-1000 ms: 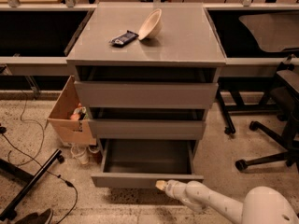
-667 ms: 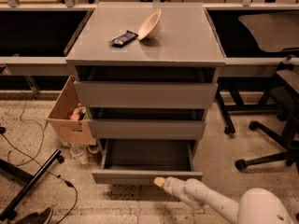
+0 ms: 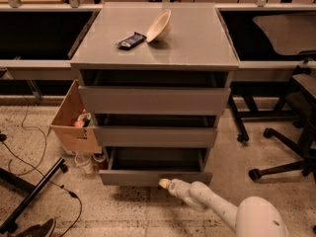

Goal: Close bottom drawer

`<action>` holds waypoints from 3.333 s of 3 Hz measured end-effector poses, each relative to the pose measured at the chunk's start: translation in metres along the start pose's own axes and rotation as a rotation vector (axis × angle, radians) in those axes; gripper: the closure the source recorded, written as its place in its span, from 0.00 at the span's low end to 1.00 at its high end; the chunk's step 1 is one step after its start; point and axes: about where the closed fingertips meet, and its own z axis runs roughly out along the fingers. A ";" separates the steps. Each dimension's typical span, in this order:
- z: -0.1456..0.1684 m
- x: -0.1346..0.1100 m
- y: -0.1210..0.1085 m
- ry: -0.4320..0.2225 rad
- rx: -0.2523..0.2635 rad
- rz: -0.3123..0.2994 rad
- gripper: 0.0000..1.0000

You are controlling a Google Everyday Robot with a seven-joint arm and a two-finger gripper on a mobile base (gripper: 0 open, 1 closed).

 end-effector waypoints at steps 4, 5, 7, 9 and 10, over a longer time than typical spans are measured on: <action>0.041 -0.061 0.022 -0.153 -0.023 -0.048 1.00; 0.043 -0.066 0.024 -0.180 -0.026 -0.064 1.00; 0.064 -0.078 0.036 -0.193 -0.054 -0.098 1.00; 0.070 -0.083 0.042 -0.207 -0.060 -0.110 1.00; 0.069 -0.079 0.041 -0.194 -0.075 -0.109 1.00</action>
Offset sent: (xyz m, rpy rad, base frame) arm 0.0708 0.0067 0.0188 0.0074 -0.1093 -0.0677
